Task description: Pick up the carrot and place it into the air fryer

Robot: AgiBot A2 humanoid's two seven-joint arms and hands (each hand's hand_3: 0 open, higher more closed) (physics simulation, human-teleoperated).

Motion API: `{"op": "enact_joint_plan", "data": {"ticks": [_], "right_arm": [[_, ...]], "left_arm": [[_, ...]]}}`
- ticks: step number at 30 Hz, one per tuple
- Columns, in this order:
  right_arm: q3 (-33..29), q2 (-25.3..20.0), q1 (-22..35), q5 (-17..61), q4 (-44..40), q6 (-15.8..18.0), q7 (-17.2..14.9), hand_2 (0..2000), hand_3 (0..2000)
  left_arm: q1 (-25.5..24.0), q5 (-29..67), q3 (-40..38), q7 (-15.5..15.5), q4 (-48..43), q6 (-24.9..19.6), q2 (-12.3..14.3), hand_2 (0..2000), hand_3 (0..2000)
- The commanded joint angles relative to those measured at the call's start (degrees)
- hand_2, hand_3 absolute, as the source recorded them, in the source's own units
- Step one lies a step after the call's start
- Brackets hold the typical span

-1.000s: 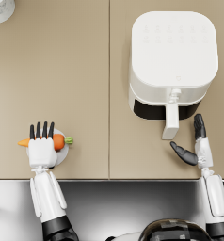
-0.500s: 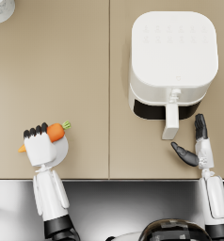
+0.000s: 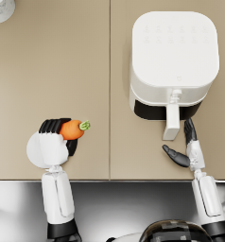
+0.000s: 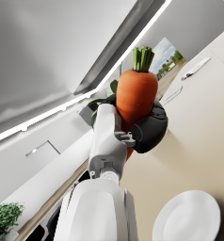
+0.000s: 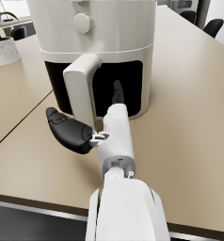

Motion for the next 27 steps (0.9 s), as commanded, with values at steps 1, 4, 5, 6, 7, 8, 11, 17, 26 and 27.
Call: {"op": "enact_joint_plan", "data": {"ticks": [1, 4, 5, 6, 7, 8, 11, 17, 26, 27], "right_arm": [[2.8, -1.1, 2.8, 0.0, -4.6, 0.0, 0.0, 0, 0], [5.5, -2.1, 4.6, 0.0, -7.6, 0.0, 0.0, 0, 0], [6.0, -2.4, 4.9, 0.0, -8.1, 0.0, 0.0, 0, 0], [7.0, -2.7, 5.3, 0.0, -8.1, 0.0, 0.0, 0, 0], [7.2, -2.6, 4.9, 0.0, -7.0, -0.4, 0.0, 0, 0], [7.3, -2.6, 5.0, 0.1, -6.8, -1.7, 0.0, 0, 0], [8.0, -2.4, 5.0, 0.2, -6.4, -7.4, 0.0, 2000, 980], [12.6, 0.4, 2.1, 0.4, -0.6, -4.7, 0.1, 2000, 2000], [23.0, 12.5, -7.0, 0.3, 22.0, -7.0, -0.6, 2000, 2000], [24.6, 13.3, -7.4, 0.3, 22.9, -7.5, -0.7, 2000, 2000]], "left_arm": [[1.4, -0.9, 2.7, 0.0, -3.8, 0.0, -0.1, 2000, 2000], [2.8, -2.4, 5.1, 0.0, -3.8, -0.1, 0.2, 2000, 2000], [3.1, -2.6, 5.6, 0.0, -3.7, -0.1, 0.2, 2000, 2000], [3.2, -2.8, 6.0, 0.0, -4.3, -0.2, 0.3, 2000, 2000], [3.4, -2.9, 6.5, 0.0, -4.1, -0.2, 0.4, 2000, 2000], [3.7, -3.0, 6.8, 0.0, -3.6, -0.3, 0.5, 2000, 2000], [4.6, -3.2, 8.3, 0.0, 0.4, -0.3, 0.9, 2000, 2000], [4.4, -3.2, 9.1, 0.0, 1.1, -0.5, 1.4, 2000, 2000], [11.3, -3.3, 16.7, 0.1, 2.8, -0.7, 4.2, 2000, 2000], [12.8, -3.3, 17.9, 0.1, 4.8, -0.7, 4.9, 2000, 2000]]}}
